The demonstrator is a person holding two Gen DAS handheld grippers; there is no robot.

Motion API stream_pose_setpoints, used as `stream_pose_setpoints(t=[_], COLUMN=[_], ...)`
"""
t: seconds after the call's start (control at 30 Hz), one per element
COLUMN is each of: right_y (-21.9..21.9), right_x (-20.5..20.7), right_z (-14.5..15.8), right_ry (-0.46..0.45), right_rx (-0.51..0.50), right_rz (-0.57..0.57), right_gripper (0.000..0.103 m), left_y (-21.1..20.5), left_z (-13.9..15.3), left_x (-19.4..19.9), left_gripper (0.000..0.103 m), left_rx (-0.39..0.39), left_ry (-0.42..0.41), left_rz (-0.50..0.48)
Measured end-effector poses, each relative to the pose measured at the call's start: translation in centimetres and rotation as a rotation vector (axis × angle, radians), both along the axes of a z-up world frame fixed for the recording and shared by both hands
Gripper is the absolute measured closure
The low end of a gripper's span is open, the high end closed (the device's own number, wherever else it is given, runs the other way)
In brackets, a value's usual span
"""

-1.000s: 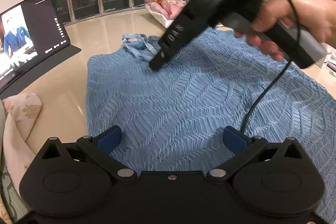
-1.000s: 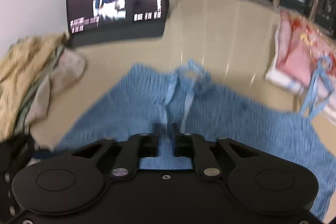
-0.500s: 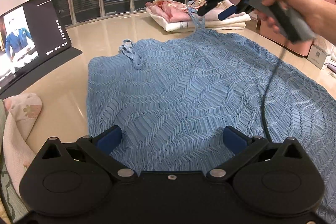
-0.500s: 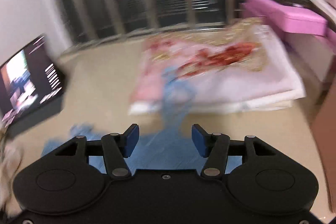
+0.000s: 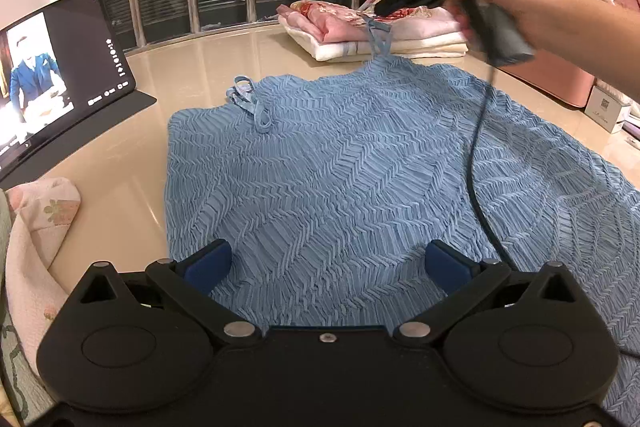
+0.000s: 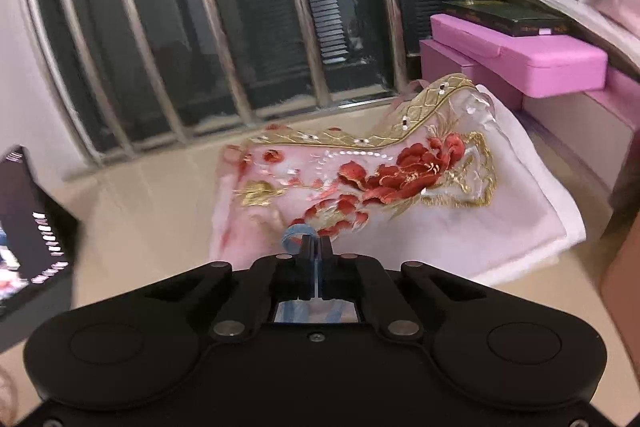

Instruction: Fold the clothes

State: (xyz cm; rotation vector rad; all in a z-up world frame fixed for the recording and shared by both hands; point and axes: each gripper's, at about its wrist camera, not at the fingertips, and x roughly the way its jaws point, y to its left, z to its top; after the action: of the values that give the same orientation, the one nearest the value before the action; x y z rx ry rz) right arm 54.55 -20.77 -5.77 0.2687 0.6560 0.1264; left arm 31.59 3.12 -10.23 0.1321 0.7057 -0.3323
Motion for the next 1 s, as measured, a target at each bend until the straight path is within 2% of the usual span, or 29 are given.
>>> stream_pose_setpoints(t=[0.1, 0.3, 0.37, 0.4, 0.47, 0.5, 0.53, 0.57, 0.67, 0.7, 0.73, 0.77, 0.8, 0.87, 1.0], right_y=[-1.0, -1.2, -1.2, -1.2, -0.7, -0.2, 0.4, 1.1, 3.0, 3.4, 3.8, 4.2, 4.5, 4.0, 0.6], right_x=[-3.1, -7.0, -7.4, -7.3, -6.8, -6.2, -5.2, -4.2, -0.4, 0.4, 1.3, 2.1, 2.7, 2.1, -1.9], right_z=[0.4, -2.3, -2.8, -2.5, -1.0, -0.2, 0.4, 1.0, 1.0, 0.8, 0.5, 0.3, 0.1, 0.4, 1.4], right_ry=[0.010, 0.169, 0.167, 0.135, 0.038, -0.008, -0.045, -0.073, -0.038, -0.013, 0.011, 0.036, 0.054, 0.050, 0.009], right_rx=[0.063, 0.000, -0.006, -0.003, -0.029, -0.067, -0.121, -0.173, -0.283, -0.303, -0.323, -0.343, -0.352, -0.293, -0.070], right_rz=[0.064, 0.165, 0.167, 0.165, 0.160, 0.156, 0.140, 0.126, 0.118, 0.130, 0.141, 0.153, 0.163, 0.166, 0.178], right_gripper=[0.101, 0.099, 0.098, 0.097, 0.077, 0.053, 0.043, 0.043, 0.046, 0.054, 0.081, 0.100, 0.102, 0.102, 0.102], left_y=[0.0, 0.0, -0.1, -0.1, -0.1, -0.1, -0.2, -0.2, -0.2, -0.2, -0.1, -0.1, -0.1, -0.1, -0.2], left_z=[0.0, 0.0, 0.0, 0.0, 0.0, 0.1, 0.1, 0.1, 0.1, 0.1, 0.0, 0.0, 0.0, 0.0, 0.0], left_x=[0.0, 0.1, 0.1, 0.0, 0.0, 0.1, 0.1, 0.1, 0.0, 0.0, 0.0, 0.0, 0.0, 0.0, 0.0], left_gripper=[0.000, 0.000, 0.000, 0.000, 0.000, 0.000, 0.000, 0.000, 0.000, 0.000, 0.000, 0.000, 0.000, 0.000, 0.000], left_rx=[-0.001, -0.001, -0.001, 0.000, 0.000, 0.000, 0.000, 0.000, -0.001, -0.001, -0.001, -0.001, -0.001, -0.001, -0.002], left_ry=[-0.001, -0.002, -0.002, -0.002, -0.002, -0.002, -0.002, -0.002, -0.003, -0.003, -0.003, -0.003, -0.003, -0.003, -0.004], left_rz=[0.001, 0.006, 0.007, 0.007, 0.008, 0.009, 0.010, 0.010, 0.010, 0.009, 0.009, 0.009, 0.009, 0.008, 0.009])
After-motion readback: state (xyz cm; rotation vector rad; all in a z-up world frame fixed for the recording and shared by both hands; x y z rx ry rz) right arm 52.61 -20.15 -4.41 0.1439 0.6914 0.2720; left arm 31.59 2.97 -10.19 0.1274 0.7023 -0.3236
